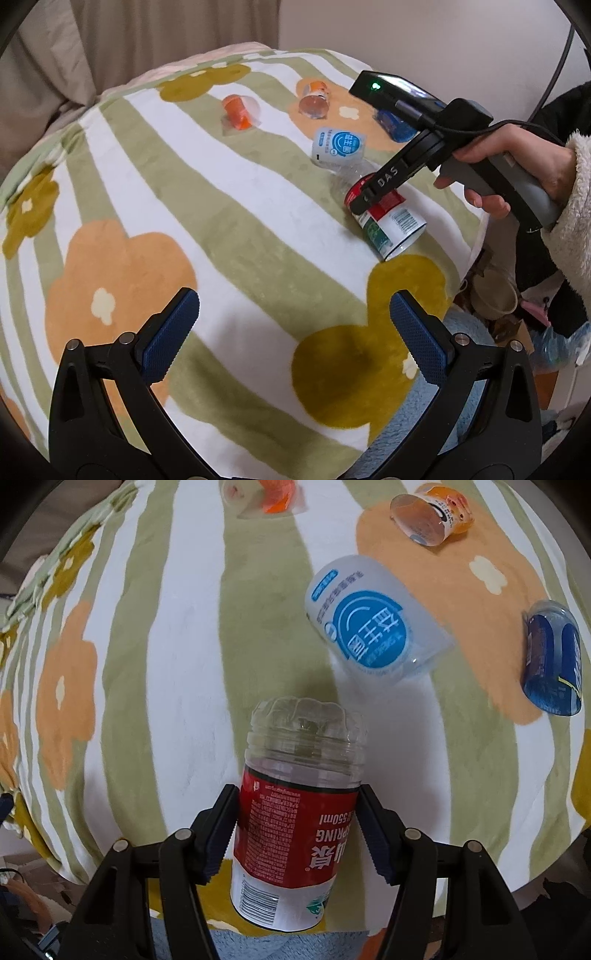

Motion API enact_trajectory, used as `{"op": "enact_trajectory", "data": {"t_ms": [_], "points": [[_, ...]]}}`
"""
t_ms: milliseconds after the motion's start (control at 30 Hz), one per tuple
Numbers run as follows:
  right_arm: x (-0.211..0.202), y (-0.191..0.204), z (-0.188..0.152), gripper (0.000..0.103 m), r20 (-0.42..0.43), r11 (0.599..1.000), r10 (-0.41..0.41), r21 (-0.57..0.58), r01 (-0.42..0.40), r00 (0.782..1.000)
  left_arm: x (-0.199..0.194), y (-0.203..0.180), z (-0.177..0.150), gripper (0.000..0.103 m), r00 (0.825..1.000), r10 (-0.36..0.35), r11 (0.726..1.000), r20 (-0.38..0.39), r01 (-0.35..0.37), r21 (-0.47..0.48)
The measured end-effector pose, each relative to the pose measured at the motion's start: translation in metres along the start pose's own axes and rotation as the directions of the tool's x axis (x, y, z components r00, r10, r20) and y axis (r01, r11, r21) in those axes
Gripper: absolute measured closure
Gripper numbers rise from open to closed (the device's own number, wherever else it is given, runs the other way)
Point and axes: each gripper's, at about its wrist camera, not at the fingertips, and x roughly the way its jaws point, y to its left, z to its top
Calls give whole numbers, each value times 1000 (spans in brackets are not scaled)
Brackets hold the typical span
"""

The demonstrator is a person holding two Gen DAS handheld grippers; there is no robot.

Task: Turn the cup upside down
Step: 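Lift and rotate the bottle with the right tool, turning the cap downward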

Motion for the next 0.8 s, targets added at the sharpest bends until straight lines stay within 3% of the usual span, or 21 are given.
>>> {"op": "enact_trajectory", "data": {"t_ms": [200, 467, 500, 567, 700, 800], "points": [[-3, -26, -16, 43, 31, 993, 69, 94, -71, 997, 1, -2, 6, 0, 999, -34, 999, 1, 35, -20], [7, -37, -11, 41, -15, 992, 74, 103, -72, 997, -4, -9, 10, 0, 999, -33, 999, 11, 33, -7], [8, -37, -6, 37, -22, 991, 68, 114, -65, 997, -5, -9, 11, 0, 999, -30, 1000, 12, 30, -6], [7, -35, 3, 3, -2, 990, 54, 129, -53, 999, -5, -9, 11, 0, 999, -29, 1000, 14, 29, -6], [8, -38, 19, 1, 39, 987, -9, 158, 3, 999, -5, -9, 11, 0, 999, -31, 999, 13, 31, -7], [4, -47, 29, 1, 9, 977, 22, 214, -23, 1000, -5, -8, 11, 0, 999, -33, 999, 12, 33, -6]]}}
